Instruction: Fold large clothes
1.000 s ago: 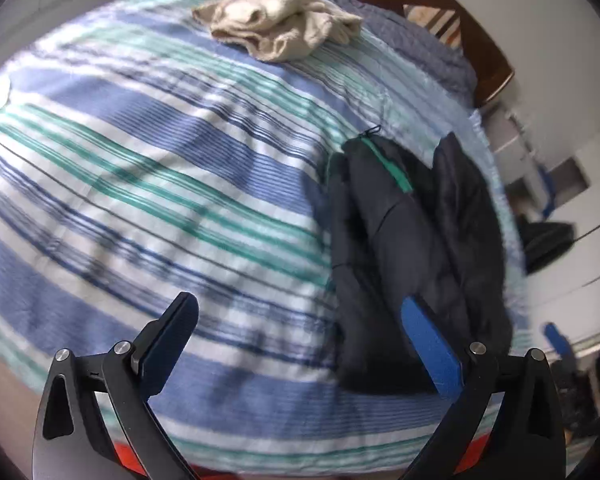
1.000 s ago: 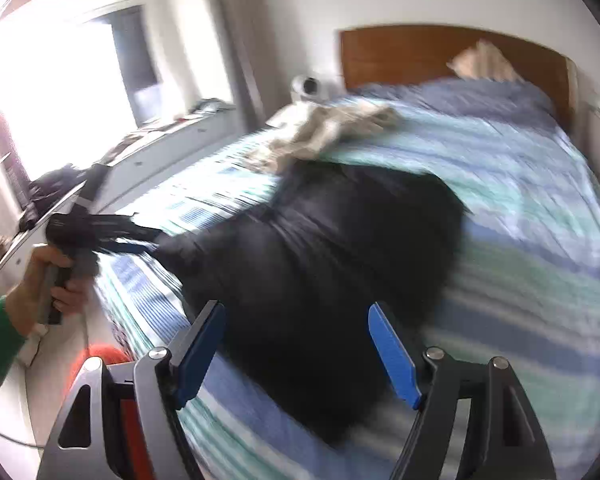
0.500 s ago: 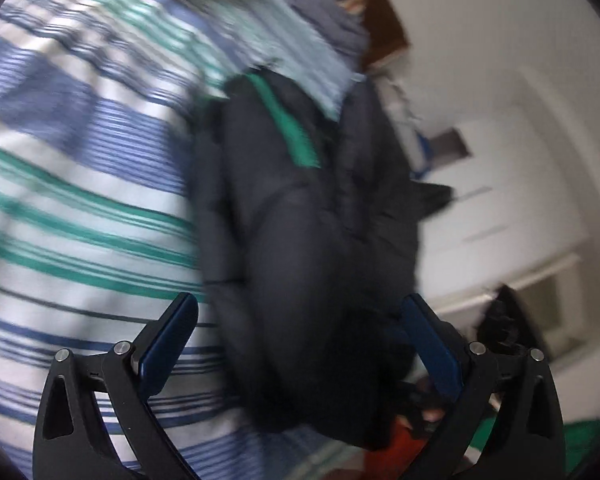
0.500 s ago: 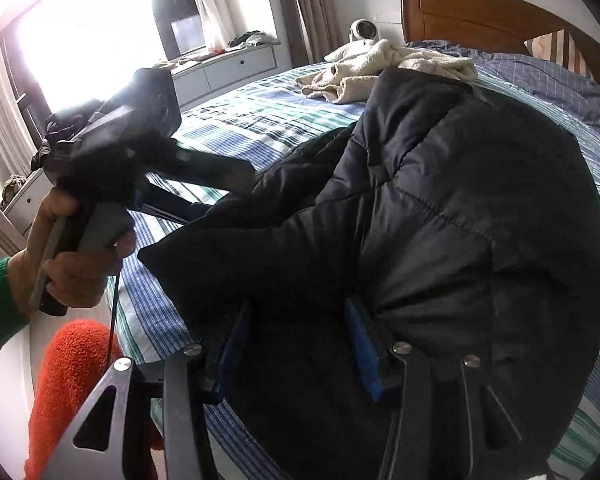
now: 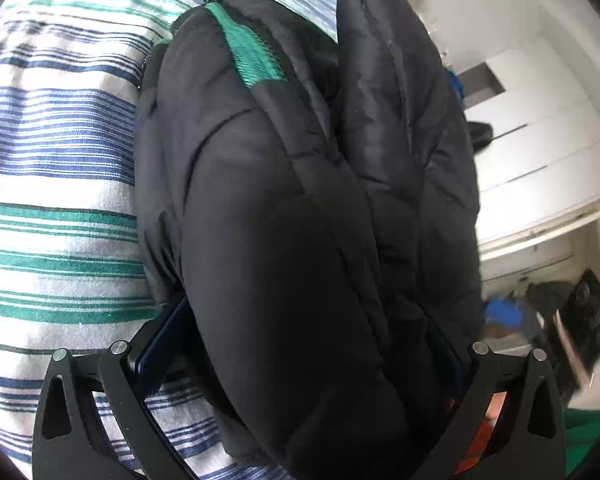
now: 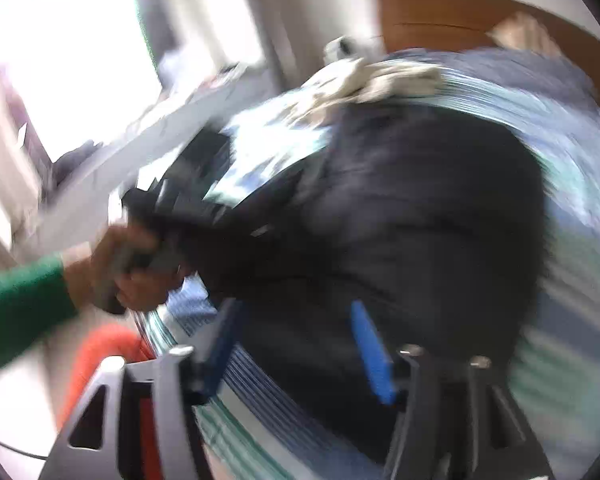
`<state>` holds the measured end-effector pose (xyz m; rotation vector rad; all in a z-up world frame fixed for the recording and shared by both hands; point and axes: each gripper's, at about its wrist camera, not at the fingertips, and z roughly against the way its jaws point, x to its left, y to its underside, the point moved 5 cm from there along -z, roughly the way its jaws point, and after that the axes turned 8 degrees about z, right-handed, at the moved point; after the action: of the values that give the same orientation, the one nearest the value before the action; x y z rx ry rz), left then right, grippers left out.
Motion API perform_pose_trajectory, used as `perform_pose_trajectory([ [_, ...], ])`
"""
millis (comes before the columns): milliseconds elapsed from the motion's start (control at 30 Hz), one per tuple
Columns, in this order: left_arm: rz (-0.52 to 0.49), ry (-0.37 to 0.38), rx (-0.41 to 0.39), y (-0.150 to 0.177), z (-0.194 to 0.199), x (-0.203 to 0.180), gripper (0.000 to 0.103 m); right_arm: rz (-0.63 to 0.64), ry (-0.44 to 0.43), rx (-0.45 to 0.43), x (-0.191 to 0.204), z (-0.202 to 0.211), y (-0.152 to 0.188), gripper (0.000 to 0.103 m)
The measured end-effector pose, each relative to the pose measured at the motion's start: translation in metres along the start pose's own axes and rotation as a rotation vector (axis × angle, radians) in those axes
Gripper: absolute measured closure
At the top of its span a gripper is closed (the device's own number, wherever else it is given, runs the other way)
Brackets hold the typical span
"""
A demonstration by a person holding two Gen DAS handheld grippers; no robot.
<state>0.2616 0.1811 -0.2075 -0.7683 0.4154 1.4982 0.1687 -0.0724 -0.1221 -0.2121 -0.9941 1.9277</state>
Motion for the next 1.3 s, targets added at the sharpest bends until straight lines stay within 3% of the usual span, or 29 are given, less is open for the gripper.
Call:
perform_pose_trajectory([
  [100,0.000,-0.018,-0.006,0.000,-0.003,-0.005,0.000,-0.252,0.015,0.035,-0.070,0.005,0.031,0.019],
  [200,0.000,-0.037,-0.008,0.002,-0.005,-0.008,0.000,-0.431,-0.105,0.032,-0.113,-0.016,0.044,0.019],
  [333,0.003,-0.063,-0.019,0.004,-0.016,-0.021,0.000,-0.518,-0.324,0.046,-0.128,-0.064,0.030,0.016],
  [400,0.011,-0.070,-0.028,0.003,-0.022,-0.024,0.000,-0.512,-0.340,0.064,-0.129,-0.086,0.024,0.009],
  [467,0.032,-0.073,-0.044,0.004,-0.025,-0.026,0.000,-0.516,-0.343,0.051,-0.132,-0.098,0.018,0.009],
  [533,0.045,-0.103,-0.072,0.005,-0.027,-0.032,0.001,-0.487,-0.307,0.036,-0.129,-0.099,0.010,0.010],
  [567,0.034,-0.131,-0.096,0.007,-0.026,-0.038,0.009,-0.436,-0.280,0.028,-0.123,-0.095,0.003,0.018],
  [600,0.004,-0.143,-0.121,0.010,-0.023,-0.049,0.030,-0.369,-0.251,0.019,-0.116,-0.089,-0.004,0.027],
  [700,-0.086,-0.202,-0.180,0.017,-0.010,-0.081,0.056,-0.211,-0.211,-0.025,-0.093,-0.068,-0.018,0.036],
  [767,-0.122,-0.217,-0.213,0.024,-0.001,-0.100,0.059,-0.115,-0.194,-0.081,-0.074,-0.051,-0.027,0.036],
  [1000,-0.156,-0.142,-0.358,0.025,0.045,-0.161,0.060,0.089,-0.173,-0.256,-0.041,0.005,-0.079,0.036],
  [1167,-0.199,-0.122,-0.467,-0.016,0.076,-0.210,0.060,0.116,-0.217,-0.329,-0.069,0.018,-0.140,0.036],
  [1300,-0.192,-0.145,-0.498,-0.064,0.066,-0.226,0.060,0.129,-0.225,-0.314,-0.105,0.002,-0.181,0.036],
])
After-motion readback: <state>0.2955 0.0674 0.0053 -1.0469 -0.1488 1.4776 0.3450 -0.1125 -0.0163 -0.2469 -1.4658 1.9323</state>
